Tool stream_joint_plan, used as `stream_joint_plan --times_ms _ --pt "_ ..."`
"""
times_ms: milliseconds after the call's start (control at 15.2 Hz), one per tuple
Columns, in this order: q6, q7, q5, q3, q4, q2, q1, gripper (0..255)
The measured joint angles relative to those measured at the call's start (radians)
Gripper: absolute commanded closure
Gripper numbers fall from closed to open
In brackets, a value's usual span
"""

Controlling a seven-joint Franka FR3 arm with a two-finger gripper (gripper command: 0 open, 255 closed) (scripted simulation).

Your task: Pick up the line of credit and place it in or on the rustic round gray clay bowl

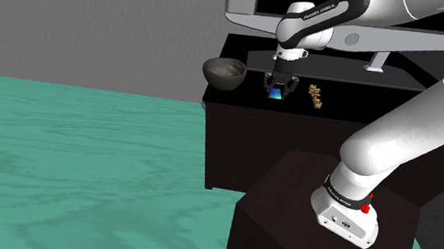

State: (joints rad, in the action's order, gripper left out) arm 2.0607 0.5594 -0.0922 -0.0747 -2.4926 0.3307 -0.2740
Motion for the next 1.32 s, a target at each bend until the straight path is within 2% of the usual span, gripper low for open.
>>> stream_joint_plan --times_ms 462,1320 --pt "-0.015 0.003 0.000 0.001 0.008 0.004 0.001 255" --pt "-0.199 0.021 0.011 0.003 0.131 0.067 -0.002 255"
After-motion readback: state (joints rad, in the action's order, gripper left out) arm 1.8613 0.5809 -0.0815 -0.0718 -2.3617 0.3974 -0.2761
